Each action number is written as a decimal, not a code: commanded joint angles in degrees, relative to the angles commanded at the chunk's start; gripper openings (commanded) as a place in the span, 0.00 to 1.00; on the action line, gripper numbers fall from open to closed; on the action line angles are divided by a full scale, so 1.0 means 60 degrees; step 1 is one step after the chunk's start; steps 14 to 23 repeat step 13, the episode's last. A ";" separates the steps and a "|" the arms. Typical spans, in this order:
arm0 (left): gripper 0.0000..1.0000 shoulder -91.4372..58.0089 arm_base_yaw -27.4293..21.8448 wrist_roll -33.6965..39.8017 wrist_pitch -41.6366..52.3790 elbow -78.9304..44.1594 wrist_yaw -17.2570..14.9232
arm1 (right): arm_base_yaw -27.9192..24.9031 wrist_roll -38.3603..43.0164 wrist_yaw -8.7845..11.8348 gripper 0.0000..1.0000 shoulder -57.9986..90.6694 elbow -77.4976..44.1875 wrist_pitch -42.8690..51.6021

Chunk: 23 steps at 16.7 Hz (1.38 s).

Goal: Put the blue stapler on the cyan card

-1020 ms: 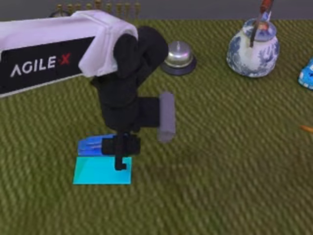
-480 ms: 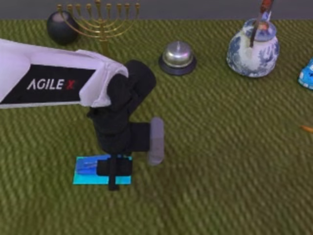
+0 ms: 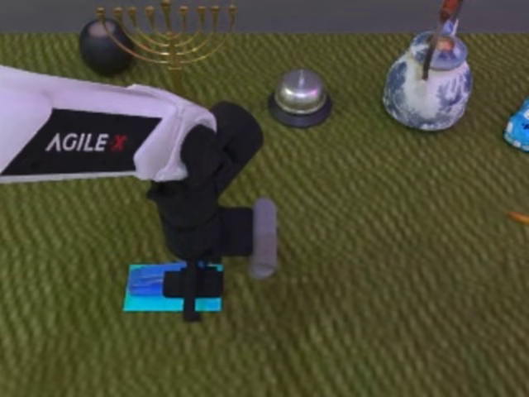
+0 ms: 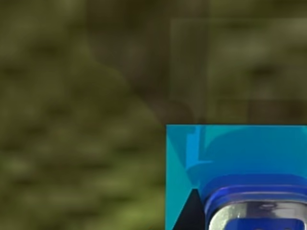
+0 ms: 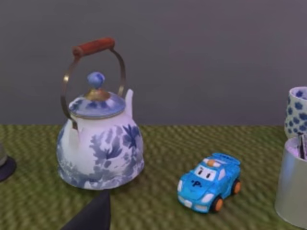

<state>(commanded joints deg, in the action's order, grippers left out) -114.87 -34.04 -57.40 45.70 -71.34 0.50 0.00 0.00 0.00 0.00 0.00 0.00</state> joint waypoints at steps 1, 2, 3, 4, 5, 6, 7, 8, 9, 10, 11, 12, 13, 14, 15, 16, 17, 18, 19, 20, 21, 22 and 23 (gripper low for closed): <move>0.53 0.0000 0.0000 0.0000 0.0000 0.0000 0.0000 | 0.0000 0.0000 0.0000 1.00 0.0000 0.0000 0.0000; 0.60 0.0000 0.0000 0.0000 0.0000 0.0000 0.0000 | 0.0000 0.0000 0.0000 1.00 0.0000 0.0000 0.0000; 0.68 0.0000 0.0000 0.0000 0.0000 0.0000 0.0000 | 0.0000 0.0000 0.0000 1.00 0.0000 0.0000 0.0000; 0.75 0.0000 0.0000 0.0000 0.0000 0.0000 0.0000 | 0.0000 0.0000 0.0000 1.00 0.0000 0.0000 0.0000; 0.83 0.0000 0.0000 0.0000 0.0000 0.0000 0.0000 | 0.0000 0.0000 0.0000 1.00 0.0000 0.0000 0.0000; 0.90 0.0000 0.0000 0.0000 0.0000 0.0000 0.0000 | 0.0000 0.0000 0.0000 1.00 0.0000 0.0000 0.0000; 0.98 0.0000 0.0000 0.0000 0.0000 0.0000 0.0000 | 0.0000 0.0000 0.0000 1.00 0.0000 0.0000 0.0000; 1.00 0.0000 0.0000 0.0000 0.0000 0.0000 0.0000 | 0.0000 0.0000 0.0000 1.00 0.0000 0.0000 0.0000; 1.00 0.0000 0.0000 0.0000 0.0000 0.0000 0.0000 | 0.0000 0.0000 0.0000 1.00 0.0000 0.0000 0.0000; 1.00 0.0000 0.0000 0.0000 0.0000 0.0000 0.0000 | 0.0000 0.0000 0.0000 1.00 0.0000 0.0000 0.0000; 1.00 0.0000 0.0000 0.0000 0.0000 0.0000 0.0000 | 0.0000 0.0000 0.0000 1.00 0.0000 0.0000 0.0000; 1.00 0.0000 0.0000 0.0000 0.0000 0.0000 0.0000 | 0.0000 0.0000 0.0000 1.00 0.0000 0.0000 0.0000; 1.00 0.0000 0.0000 0.0000 0.0000 0.0000 0.0000 | 0.0000 0.0000 0.0000 1.00 0.0000 0.0000 0.0000; 1.00 0.0000 0.0000 0.0000 0.0000 0.0000 0.0000 | 0.0000 0.0000 0.0000 1.00 0.0000 0.0000 0.0000; 1.00 0.0000 0.0000 0.0000 0.0000 0.0000 0.0000 | 0.0000 0.0000 0.0000 1.00 0.0000 0.0000 0.0000; 1.00 0.0000 0.0000 0.0000 0.0000 0.0000 0.0000 | 0.0000 0.0000 0.0000 1.00 0.0000 0.0000 0.0000; 1.00 0.0000 0.0000 0.0000 0.0000 0.0000 0.0000 | 0.0000 0.0000 0.0000 1.00 0.0000 0.0000 0.0000; 1.00 0.0000 0.0000 0.0000 0.0000 0.0000 0.0000 | 0.0000 0.0000 0.0000 1.00 0.0000 0.0000 0.0000; 1.00 0.0000 0.0000 0.0000 0.0000 0.0000 0.0000 | 0.0000 0.0000 0.0000 1.00 0.0000 0.0000 0.0000; 1.00 0.0000 0.0000 0.0000 0.0000 0.0000 0.0000 | 0.0000 0.0000 0.0000 1.00 0.0000 0.0000 0.0000; 1.00 0.0000 0.0000 0.0000 0.0000 0.0000 0.0000 | 0.0000 0.0000 0.0000 1.00 0.0000 0.0000 0.0000; 1.00 0.0000 0.0000 0.0000 0.0000 0.0000 0.0000 | 0.0000 0.0000 0.0000 1.00 0.0000 0.0000 0.0000; 1.00 0.0000 0.0000 0.0000 0.0000 0.0000 0.0000 | 0.0000 0.0000 0.0000 1.00 0.0000 0.0000 0.0000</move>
